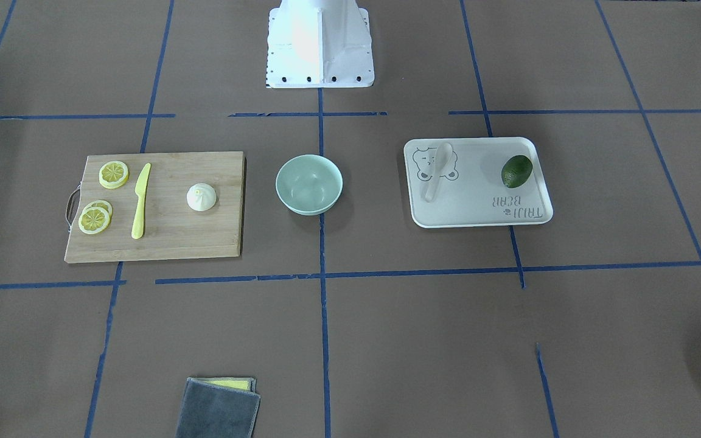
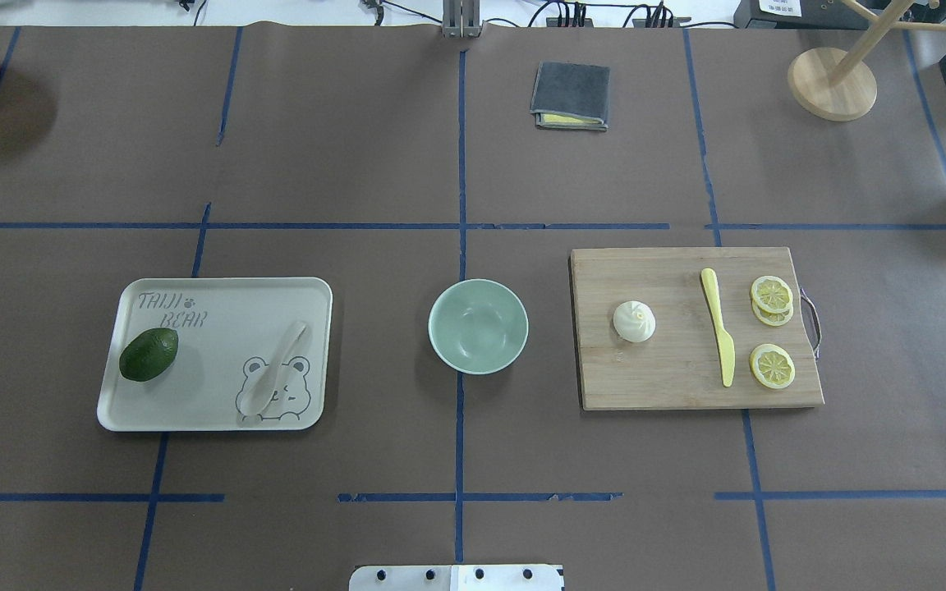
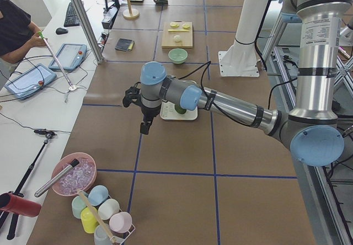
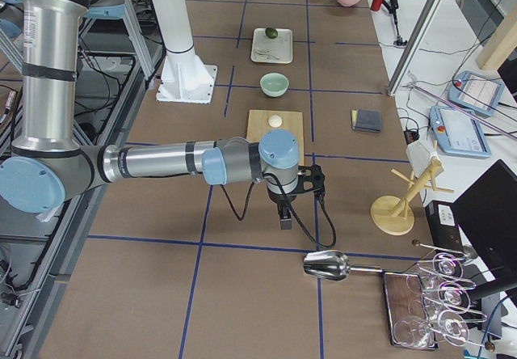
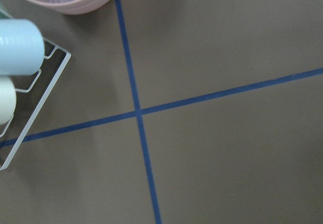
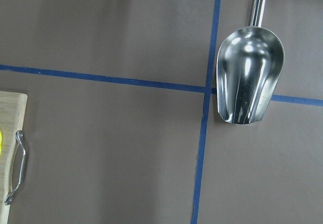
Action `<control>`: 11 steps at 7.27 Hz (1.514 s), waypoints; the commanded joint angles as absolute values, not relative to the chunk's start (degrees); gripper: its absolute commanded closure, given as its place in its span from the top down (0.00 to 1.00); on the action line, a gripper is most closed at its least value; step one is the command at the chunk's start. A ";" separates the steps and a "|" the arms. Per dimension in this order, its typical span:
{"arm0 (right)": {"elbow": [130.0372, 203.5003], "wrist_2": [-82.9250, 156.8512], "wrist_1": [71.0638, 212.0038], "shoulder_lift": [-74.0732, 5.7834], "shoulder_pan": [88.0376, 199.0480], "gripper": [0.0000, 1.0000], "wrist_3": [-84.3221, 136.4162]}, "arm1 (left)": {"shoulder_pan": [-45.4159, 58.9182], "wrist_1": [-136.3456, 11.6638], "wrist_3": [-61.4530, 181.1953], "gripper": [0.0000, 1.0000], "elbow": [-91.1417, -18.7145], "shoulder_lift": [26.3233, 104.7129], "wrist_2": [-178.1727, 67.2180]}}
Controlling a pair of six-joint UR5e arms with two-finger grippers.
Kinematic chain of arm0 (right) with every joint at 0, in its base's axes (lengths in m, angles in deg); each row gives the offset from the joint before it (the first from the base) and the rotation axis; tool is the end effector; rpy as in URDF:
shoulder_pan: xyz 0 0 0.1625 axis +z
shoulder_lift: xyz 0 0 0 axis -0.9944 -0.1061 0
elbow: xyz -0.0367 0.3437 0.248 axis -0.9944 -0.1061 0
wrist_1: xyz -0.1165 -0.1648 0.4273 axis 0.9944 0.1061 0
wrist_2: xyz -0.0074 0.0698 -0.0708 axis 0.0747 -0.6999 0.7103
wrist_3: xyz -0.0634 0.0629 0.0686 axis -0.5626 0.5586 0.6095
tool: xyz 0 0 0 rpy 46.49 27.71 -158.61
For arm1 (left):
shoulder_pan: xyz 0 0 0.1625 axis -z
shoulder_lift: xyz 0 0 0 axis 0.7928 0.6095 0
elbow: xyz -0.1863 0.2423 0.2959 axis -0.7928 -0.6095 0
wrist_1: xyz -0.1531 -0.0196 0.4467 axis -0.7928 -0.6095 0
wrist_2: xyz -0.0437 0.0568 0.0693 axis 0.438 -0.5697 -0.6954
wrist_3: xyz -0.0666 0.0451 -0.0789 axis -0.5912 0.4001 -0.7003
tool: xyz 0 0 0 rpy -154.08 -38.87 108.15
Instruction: Put spoon and bun in bowl
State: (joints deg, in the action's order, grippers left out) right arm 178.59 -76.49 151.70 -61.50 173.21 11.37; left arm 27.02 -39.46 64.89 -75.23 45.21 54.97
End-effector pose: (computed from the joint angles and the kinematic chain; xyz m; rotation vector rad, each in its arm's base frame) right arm 0.0455 -0.5094 0.5827 0.1577 -0.8124 -0.0569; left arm 0.0425 -0.5458 0.4647 0.2660 0.7809 0.1666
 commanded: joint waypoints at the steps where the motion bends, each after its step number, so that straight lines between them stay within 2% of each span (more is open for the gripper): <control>1: 179.41 -76.77 151.89 -59.19 173.03 1.00 11.39 | 15.90 -39.93 46.21 1.00 -81.44 46.88 52.46; 3: 180.20 -77.21 151.62 -59.52 173.03 1.00 11.48 | 5.36 -43.77 28.90 1.00 -82.70 50.47 49.66; 6: 179.86 -76.78 151.80 -59.08 171.19 1.00 12.70 | -11.45 -44.23 11.97 0.98 -79.99 59.08 38.33; 8: 180.38 -77.03 151.54 -59.00 170.32 1.00 18.74 | -18.05 -44.32 7.38 0.97 -73.33 63.75 32.26; 11: 180.74 -77.21 151.71 -56.45 169.70 1.00 21.92 | -23.69 -46.26 4.82 0.93 -70.05 64.47 29.52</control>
State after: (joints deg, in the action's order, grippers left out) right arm 180.67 -77.05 151.68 -57.35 170.09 19.82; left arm -21.51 -45.74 5.66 -71.24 64.18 30.28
